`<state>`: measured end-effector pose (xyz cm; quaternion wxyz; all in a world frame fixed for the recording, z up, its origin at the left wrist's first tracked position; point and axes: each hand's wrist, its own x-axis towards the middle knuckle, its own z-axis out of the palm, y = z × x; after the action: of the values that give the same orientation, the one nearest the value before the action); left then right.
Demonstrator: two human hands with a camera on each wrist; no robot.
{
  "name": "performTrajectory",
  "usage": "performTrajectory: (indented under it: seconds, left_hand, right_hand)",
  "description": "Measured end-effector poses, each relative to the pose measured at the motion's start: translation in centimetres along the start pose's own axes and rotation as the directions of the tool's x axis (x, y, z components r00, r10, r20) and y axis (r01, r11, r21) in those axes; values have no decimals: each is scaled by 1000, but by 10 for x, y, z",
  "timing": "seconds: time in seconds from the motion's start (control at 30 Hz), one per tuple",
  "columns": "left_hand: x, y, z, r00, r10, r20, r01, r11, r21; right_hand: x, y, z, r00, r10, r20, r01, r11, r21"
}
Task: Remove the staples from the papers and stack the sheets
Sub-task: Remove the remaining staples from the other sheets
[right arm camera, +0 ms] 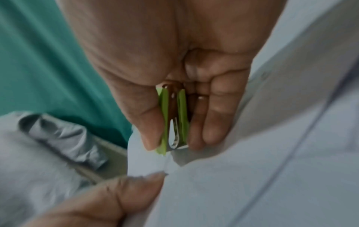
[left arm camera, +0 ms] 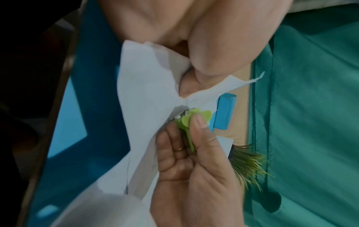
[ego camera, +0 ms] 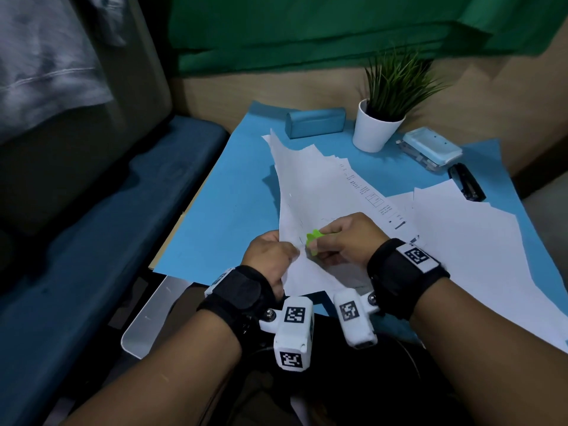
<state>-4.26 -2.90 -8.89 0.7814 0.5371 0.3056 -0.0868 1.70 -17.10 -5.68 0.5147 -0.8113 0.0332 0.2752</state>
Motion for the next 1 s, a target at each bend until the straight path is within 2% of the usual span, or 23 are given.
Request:
performTrajectory:
  seconds: [0.07, 0.1, 0.13, 0.2, 0.23, 0.3, 0.4, 0.53, 0.57, 0.63, 0.67, 0.73, 0.8, 0.87, 0.93, 0.97, 1.0]
  left_hand:
    - [-2, 1, 1, 1000, -10, -18, 11, 1000, 20]
    - [-4, 3, 3, 1000, -5, -23, 6, 1000, 24]
    - [-5, 4, 5, 1000, 2, -26, -1, 1000, 25]
    - [-4, 4, 7, 999, 21, -35, -21, 1000, 4]
    - [-3, 4, 8, 999, 28, -34, -28, 1000, -8]
    - [-1, 3, 11, 998, 51, -37, -51, 999, -6]
    - [-2, 4, 11, 997, 64, -43, -63, 997, 34]
    - [-2, -1, 10, 997, 60, -44, -58, 997, 51]
    - [-2, -1, 11, 997, 50, -54, -47, 998, 49]
    - [0, -1, 10, 996, 27, -80, -22, 997, 67]
    - [1, 0, 9, 996, 11, -92, -4, 997, 79]
    - [4, 1, 4, 994, -12, -104, 24, 994, 106]
    - [4, 0, -1, 994, -50, -101, 63, 990, 125]
    - [5, 1, -3, 994, -72, -78, 79, 993, 88]
    - [8, 0, -2, 996, -68, -56, 71, 997, 44]
    - [9, 1, -1, 997, -64, -44, 65, 997, 29]
    - [9, 2, -1, 997, -61, -39, 62, 998, 25]
  right_hand:
    - [-1, 3, 0, 1000, 10, 27, -12, 997, 73]
    - [1, 4, 1, 1000, -16, -5, 16, 1000, 2]
    - [3, 4, 1, 996, -69, -49, 61, 986, -158]
    - [2, 0, 3, 980, -179, -84, 112, 854, -508]
    - [1, -4, 4, 974, -213, -80, 123, 788, -603]
    - [-1, -9, 5, 966, -248, -71, 141, 737, -661]
    - [-1, -8, 8, 959, -270, -85, 147, 734, -663]
    - [3, 1, 7, 967, -226, -116, 122, 813, -569]
    - [5, 4, 6, 975, -187, -117, 110, 872, -476]
    - [6, 7, 4, 995, -68, -74, 58, 989, -136]
    - [5, 8, 2, 999, -16, -39, 18, 998, 54]
    - [3, 8, -3, 999, 51, 7, -51, 934, 355]
    - [3, 11, -10, 996, 84, 24, -85, 851, 518]
    - [3, 12, -14, 997, 75, -7, -61, 850, 524]
    - [4, 12, -14, 998, 53, -28, -34, 891, 453]
    - [6, 12, -15, 998, 40, -43, -23, 939, 342]
    - [8, 11, -16, 998, 14, -61, -4, 987, 158]
